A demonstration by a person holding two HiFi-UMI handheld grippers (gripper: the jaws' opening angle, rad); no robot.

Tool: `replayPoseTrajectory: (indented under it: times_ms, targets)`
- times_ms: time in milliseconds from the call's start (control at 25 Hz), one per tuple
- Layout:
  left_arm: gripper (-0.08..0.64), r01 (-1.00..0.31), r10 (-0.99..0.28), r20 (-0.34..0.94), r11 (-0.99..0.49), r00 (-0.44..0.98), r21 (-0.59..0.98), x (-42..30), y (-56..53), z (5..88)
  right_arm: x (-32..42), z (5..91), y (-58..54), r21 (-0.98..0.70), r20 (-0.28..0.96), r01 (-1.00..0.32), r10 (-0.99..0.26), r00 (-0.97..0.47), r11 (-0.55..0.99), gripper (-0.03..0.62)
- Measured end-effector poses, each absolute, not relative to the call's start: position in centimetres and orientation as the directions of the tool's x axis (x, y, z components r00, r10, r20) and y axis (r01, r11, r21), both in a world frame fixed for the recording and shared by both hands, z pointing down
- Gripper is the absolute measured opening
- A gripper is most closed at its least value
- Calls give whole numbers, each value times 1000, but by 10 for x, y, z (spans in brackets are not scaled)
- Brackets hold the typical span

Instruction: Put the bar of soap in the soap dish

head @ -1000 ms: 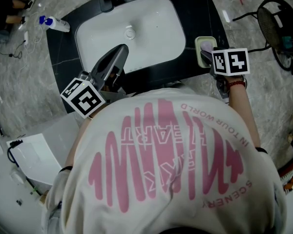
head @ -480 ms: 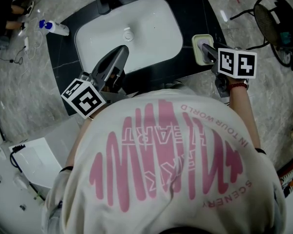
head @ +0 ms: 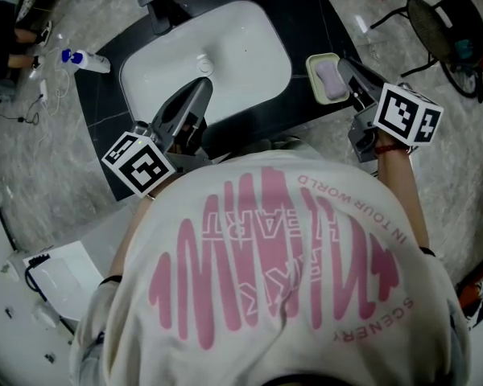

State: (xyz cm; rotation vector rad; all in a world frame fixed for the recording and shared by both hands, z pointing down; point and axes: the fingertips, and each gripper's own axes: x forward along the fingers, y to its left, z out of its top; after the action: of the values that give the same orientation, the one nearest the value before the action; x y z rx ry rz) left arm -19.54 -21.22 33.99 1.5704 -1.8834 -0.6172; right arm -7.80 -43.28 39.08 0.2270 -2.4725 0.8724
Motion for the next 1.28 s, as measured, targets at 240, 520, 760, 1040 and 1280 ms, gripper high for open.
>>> replayPoseTrajectory:
  times_ms: [240,520,760,1040,1280]
  targets:
    - [9,-713,-986,146,156,-76,684,-186,-224,335,-66,345,-428,-738,250,-144,69,-966,659,25]
    - [9,-727,-991,134,107,-21,678,-174,-236,331,-41,316,-429,-776,85,-36,48,-995,630,15]
    - [9,-733,-991,128,66,29,678,-163,-246,329,-23,304,-427,-767,25,-8,16,-1000,641,15]
    - [9,-737,-990,126,41,61,675,-155,-249,329,-9,306,-430,-788,10,-29,-34,-999,615,15]
    - [9,-736,-990,129,44,59,676,-157,-244,330,-9,308,-426,-790,14,-33,-35,-999,613,15]
